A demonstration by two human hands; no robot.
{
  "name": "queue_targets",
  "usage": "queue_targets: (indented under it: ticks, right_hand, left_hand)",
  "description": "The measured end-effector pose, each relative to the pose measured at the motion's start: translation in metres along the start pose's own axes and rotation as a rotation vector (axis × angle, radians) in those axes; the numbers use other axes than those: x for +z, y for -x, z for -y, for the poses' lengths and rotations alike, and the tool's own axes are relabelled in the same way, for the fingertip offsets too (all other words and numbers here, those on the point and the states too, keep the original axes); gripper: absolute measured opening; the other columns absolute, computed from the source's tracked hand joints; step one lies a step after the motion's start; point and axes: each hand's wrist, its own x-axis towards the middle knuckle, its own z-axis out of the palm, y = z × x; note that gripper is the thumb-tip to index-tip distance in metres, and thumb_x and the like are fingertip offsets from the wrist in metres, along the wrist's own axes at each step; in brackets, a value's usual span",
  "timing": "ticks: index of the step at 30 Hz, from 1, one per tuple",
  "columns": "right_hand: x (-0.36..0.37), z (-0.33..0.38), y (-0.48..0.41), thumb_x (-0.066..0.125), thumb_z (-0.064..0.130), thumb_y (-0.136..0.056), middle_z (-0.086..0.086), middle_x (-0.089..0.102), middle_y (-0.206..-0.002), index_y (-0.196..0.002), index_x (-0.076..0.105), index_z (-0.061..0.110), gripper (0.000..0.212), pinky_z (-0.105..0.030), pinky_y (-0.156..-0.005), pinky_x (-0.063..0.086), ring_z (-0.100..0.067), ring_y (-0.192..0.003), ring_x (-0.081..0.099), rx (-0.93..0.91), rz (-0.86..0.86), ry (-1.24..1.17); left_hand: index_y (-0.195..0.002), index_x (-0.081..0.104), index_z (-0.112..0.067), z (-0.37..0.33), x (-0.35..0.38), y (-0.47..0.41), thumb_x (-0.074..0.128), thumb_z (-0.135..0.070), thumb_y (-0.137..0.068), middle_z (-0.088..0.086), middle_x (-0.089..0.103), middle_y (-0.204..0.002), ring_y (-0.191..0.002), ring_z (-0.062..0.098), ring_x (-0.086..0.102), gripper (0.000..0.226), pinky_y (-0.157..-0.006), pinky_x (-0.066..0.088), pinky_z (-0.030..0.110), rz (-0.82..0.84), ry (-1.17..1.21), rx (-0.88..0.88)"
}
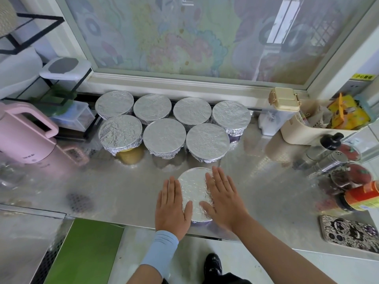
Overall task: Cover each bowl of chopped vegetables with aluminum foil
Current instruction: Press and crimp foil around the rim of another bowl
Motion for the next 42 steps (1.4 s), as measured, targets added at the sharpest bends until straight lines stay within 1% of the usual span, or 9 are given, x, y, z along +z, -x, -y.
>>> queue_targets:
  ticks: [4,7,12,17,26,33,36,39,42]
  right_hand:
    - [0.006,-0.004,0.000,0.022,0.066,-0.092,-0.007,-0.012,-0.162,-0.156,0.006,0.012,0.085,-0.040,-0.119,-0.002,-0.018,-0.148,-0.018,0.080,0.029,-0.051]
    - [0.002,-0.003,-0.002,0.014,0.067,-0.090,-0.001,-0.018,-0.161,-0.156,-0.003,0.016,0.085,-0.035,-0.121,-0.006,-0.012,-0.147,-0.023,0.122,0.021,-0.131]
    - [0.001,0.002,-0.007,0.032,0.049,-0.099,0.007,-0.010,-0.163,-0.156,-0.002,0.019,0.073,-0.029,-0.120,0.007,-0.010,-0.149,-0.003,0.320,0.008,-0.490]
    - [-0.001,0.016,-0.003,0.042,0.032,-0.102,0.005,0.009,-0.160,-0.155,0.010,0.016,0.065,-0.030,-0.117,0.020,-0.017,-0.145,0.020,0.554,-0.082,-0.789]
    - [-0.001,0.026,-0.002,0.040,0.034,-0.102,0.005,0.019,-0.153,-0.155,0.011,0.021,0.061,-0.036,-0.114,0.029,-0.019,-0.136,0.036,0.643,-0.103,-0.885]
    - [0.002,0.030,-0.004,0.040,0.034,-0.102,0.006,0.018,-0.153,-0.155,0.010,0.021,0.062,-0.033,-0.111,0.030,-0.019,-0.137,0.035,0.661,-0.132,-0.842]
    - [0.000,0.027,-0.005,0.040,0.037,-0.100,0.000,0.025,-0.152,-0.153,0.016,0.019,0.061,-0.039,-0.112,0.029,-0.025,-0.135,0.037,0.673,-0.112,-0.681]
    - [-0.001,0.026,-0.006,0.026,0.053,-0.093,-0.006,0.019,-0.159,-0.154,0.015,0.013,0.073,-0.041,-0.119,0.016,-0.027,-0.146,0.019,0.540,-0.145,-0.385]
    - [0.006,0.022,-0.003,0.018,0.061,-0.094,-0.007,-0.003,-0.163,-0.156,0.004,0.011,0.081,-0.038,-0.121,-0.001,-0.020,-0.150,-0.008,0.260,-0.124,-0.161]
  left_hand:
    - [-0.155,0.013,-0.009,-0.001,-0.005,0.000,0.022,-0.050,-0.096,0.007,0.009,-0.163,-0.150,0.022,0.012,0.073,-0.120,0.016,0.038,0.036,0.094,0.025]
    - [-0.155,-0.003,-0.023,-0.010,-0.012,0.002,0.017,-0.051,-0.095,-0.007,-0.002,-0.163,-0.149,0.008,0.003,0.069,-0.120,0.010,0.026,0.010,0.489,-0.201]
    - [-0.131,0.040,-0.053,-0.042,-0.025,-0.001,0.034,-0.042,-0.098,-0.033,0.047,-0.137,-0.129,-0.005,0.043,0.035,-0.109,0.034,0.025,0.011,1.276,-0.529]
    - [-0.114,0.068,-0.033,-0.050,-0.039,-0.034,0.046,-0.048,-0.095,-0.004,0.072,-0.112,-0.105,0.020,0.066,0.033,-0.085,0.054,0.037,0.139,1.568,-0.795]
    - [-0.117,0.068,-0.027,-0.035,-0.021,-0.060,0.038,-0.037,-0.100,0.003,0.071,-0.114,-0.109,0.025,0.065,0.036,-0.095,0.052,0.046,0.115,1.553,-0.723]
    - [-0.126,0.063,-0.024,-0.032,-0.019,-0.062,0.033,-0.042,-0.103,0.005,0.070,-0.117,-0.108,0.023,0.065,0.042,-0.080,0.054,0.036,0.207,1.676,-0.726]
    - [-0.129,0.059,-0.029,-0.024,-0.019,-0.059,0.031,-0.046,-0.100,0.002,0.062,-0.133,-0.120,0.017,0.058,0.044,-0.098,0.048,0.037,0.204,1.500,-0.664]
    - [-0.150,0.034,-0.025,-0.007,-0.018,-0.045,0.025,-0.041,-0.099,-0.006,0.033,-0.156,-0.143,0.006,0.028,0.054,-0.118,0.021,0.029,-0.078,0.920,-0.238]
    - [-0.151,0.031,-0.011,0.010,-0.009,-0.036,0.025,-0.042,-0.101,0.003,0.024,-0.160,-0.149,0.016,0.017,0.059,-0.121,0.015,0.036,-0.072,0.387,0.358]
